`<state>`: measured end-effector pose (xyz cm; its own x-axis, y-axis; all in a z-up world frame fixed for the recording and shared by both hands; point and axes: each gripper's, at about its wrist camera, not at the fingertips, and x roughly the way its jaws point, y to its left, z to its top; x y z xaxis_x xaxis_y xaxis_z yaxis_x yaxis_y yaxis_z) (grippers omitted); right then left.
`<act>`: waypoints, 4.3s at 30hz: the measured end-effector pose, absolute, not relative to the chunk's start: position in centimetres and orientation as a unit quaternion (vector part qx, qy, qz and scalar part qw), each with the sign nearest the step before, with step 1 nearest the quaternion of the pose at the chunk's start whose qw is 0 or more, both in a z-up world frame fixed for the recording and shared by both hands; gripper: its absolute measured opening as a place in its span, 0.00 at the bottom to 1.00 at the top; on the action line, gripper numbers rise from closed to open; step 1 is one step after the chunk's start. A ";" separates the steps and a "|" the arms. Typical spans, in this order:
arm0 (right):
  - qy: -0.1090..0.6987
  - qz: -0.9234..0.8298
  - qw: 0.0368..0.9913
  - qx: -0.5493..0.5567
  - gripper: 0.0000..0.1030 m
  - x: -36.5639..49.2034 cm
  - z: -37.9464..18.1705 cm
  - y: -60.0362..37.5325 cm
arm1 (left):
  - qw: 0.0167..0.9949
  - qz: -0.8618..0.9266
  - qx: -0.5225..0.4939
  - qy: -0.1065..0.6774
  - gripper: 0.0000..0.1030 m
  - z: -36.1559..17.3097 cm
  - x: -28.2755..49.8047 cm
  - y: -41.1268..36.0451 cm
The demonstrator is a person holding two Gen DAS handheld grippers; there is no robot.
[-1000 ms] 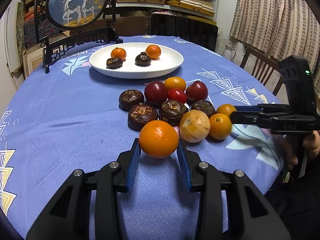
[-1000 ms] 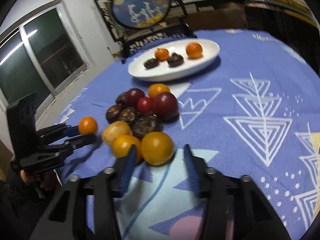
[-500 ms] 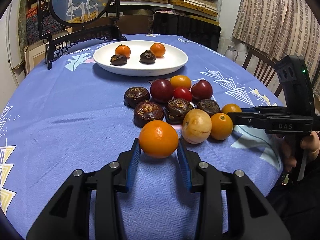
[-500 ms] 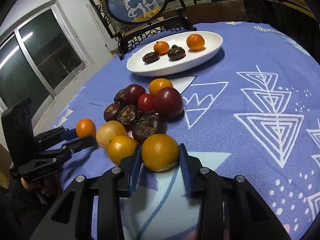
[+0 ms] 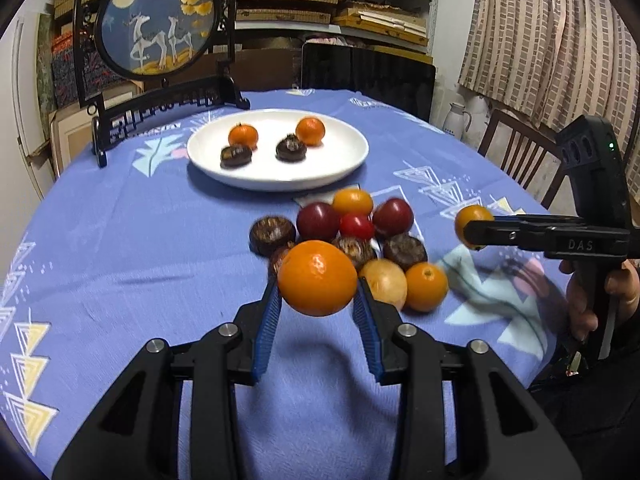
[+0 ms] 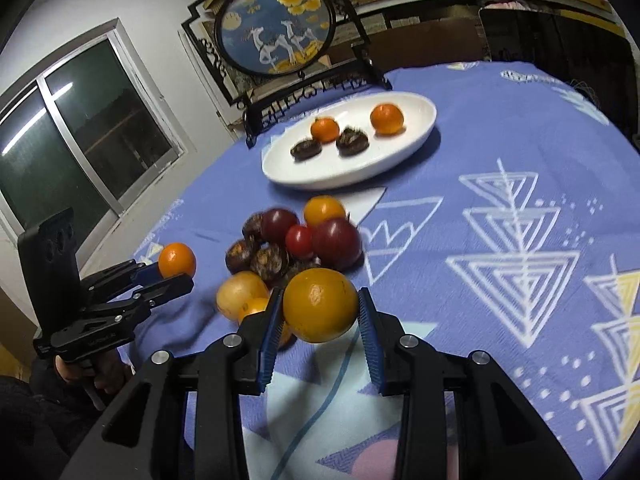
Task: Organize fruits
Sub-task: 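Carry the yellow tomato in the right tool while the left tool carries an orange tomato to the plate, then grasp the beige round fruit with the left tool while the right tool grasps an orange tomato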
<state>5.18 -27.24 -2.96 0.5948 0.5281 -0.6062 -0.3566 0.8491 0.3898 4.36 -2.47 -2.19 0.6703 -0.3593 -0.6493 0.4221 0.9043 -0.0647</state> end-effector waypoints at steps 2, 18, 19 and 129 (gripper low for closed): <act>0.368 0.247 0.889 0.112 0.36 5.8 -1.8 -27.7 | 0.914 -0.212 0.046 0.343 0.35 -1.6 5.0 -2.4; 0.345 0.265 0.893 0.112 0.36 18.3 3.4 -26.6 | 0.906 -0.220 0.051 0.358 0.35 0.9 18.8 -4.9; 0.351 0.265 0.892 0.110 0.36 19.5 2.9 -26.2 | 0.904 -0.219 0.054 0.363 0.35 0.5 19.8 -5.2; 0.373 0.255 0.882 0.134 0.35 5.1 -6.7 -28.9 | 0.883 -0.226 0.026 0.410 0.35 -5.8 6.1 -8.0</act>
